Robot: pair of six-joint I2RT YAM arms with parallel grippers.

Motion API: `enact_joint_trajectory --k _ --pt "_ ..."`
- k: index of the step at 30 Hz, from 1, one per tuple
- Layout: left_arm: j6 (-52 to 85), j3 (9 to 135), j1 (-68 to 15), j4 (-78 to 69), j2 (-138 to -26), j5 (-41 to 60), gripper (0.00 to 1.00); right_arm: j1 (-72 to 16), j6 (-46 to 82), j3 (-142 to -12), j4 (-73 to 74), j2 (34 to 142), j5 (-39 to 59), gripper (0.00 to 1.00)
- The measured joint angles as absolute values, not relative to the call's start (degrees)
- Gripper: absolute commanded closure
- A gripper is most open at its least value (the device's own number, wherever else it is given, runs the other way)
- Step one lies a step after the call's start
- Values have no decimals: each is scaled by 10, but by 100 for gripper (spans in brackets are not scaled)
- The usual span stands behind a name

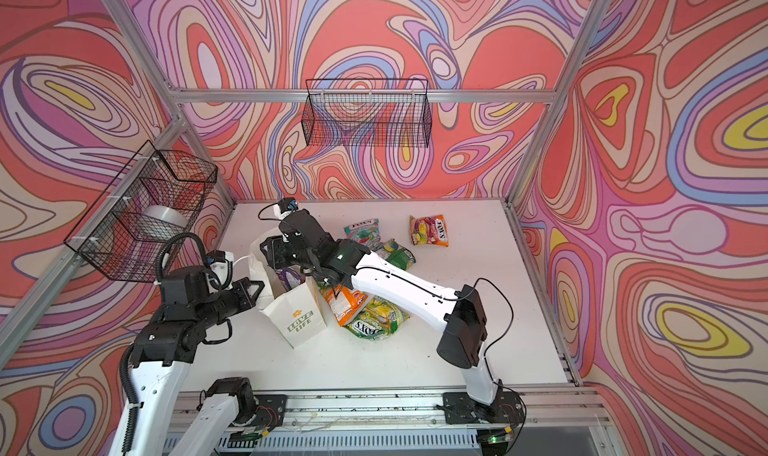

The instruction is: Place the snacks into the paper bag

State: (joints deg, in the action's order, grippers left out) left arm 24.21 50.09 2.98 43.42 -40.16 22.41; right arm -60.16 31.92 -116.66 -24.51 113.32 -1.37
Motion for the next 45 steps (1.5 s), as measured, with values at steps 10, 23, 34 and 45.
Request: enact_joint_trajectory --k 10,23,34,45 --pt "242 501 30 434 -402 224 100 -627 231 -1212 -291 1085 -99 2" --pt "242 587 29 486 -456 202 50 -622 170 -1237 -408 1093 -268 2" --pt "241 744 29 595 -485 132 61 -612 158 -1190 -415 1105 -258 46" --pt "238 848 23 633 -587 135 100 -611 168 -1141 -392 1084 -208 100"
